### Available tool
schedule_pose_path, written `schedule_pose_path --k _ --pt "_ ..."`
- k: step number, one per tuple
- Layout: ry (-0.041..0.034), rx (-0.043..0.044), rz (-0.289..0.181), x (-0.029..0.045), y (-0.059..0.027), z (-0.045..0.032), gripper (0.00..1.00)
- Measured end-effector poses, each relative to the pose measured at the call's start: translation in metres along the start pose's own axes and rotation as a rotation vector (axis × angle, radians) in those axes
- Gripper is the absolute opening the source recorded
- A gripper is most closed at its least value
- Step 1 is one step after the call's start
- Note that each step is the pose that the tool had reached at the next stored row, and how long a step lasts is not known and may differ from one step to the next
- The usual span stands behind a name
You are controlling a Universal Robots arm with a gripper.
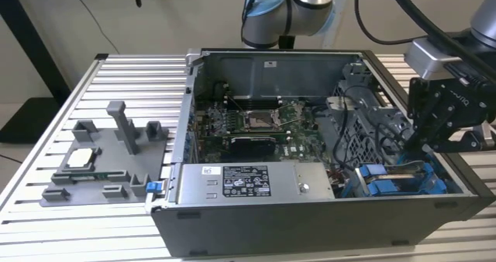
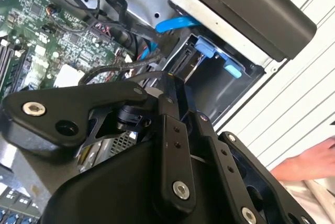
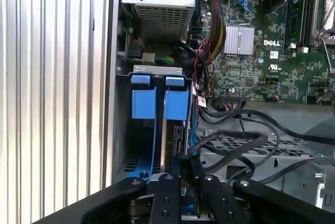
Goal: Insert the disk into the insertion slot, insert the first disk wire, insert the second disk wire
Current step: 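Insert the first disk wire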
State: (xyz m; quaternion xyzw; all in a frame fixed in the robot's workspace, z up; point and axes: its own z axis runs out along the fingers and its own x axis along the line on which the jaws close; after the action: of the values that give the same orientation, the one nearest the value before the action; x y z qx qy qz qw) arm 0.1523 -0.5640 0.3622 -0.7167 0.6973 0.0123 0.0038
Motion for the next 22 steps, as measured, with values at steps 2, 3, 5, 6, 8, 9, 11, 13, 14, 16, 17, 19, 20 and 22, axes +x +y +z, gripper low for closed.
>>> schedule_pose_path --k 2,3,5,6,8,9,11,13,14,16,17,19,20,22 --pt "-0.0014 -0.0058 0.0 0.0003 -0.0025 0.0017 0.0" --pt "-0.0034 -0.0071 0.0 0.0007 -0.0037 0.0025 0.0" --pt "-0.0083 -0.0073 0.0 0.0013 -0.0051 0.0042 0.0" --pt "-0.0095 -0.0074 0.001 0.0017 -0.0051 0.005 0.0" --pt "-0.0106 -0.0071 0.01 0.0023 -0.0052 0.0064 0.0" --pt "-0.011 -0.0069 0.016 0.0026 -0.0053 0.007 0.0" --pt "-0.0123 -0.0065 0.028 0.0033 -0.0053 0.008 0.0" --pt "-0.0142 -0.0063 0.037 0.0041 -0.0053 0.009 0.0" --pt "-0.0154 -0.0062 0.038 0.0043 -0.0053 0.0097 0.0" --pt "-0.0172 -0.0061 0.039 0.0049 -0.0055 0.011 0.0" --pt "-0.0174 -0.0061 0.039 0.0051 -0.0058 0.0117 0.0" --pt "-0.0181 -0.0061 0.039 0.0054 -0.0071 0.0127 0.0" --pt "-0.0182 -0.0061 0.039 0.0055 -0.0075 0.0132 0.0" --pt "-0.0187 -0.0061 0.039 0.0058 -0.0076 0.0146 0.0"
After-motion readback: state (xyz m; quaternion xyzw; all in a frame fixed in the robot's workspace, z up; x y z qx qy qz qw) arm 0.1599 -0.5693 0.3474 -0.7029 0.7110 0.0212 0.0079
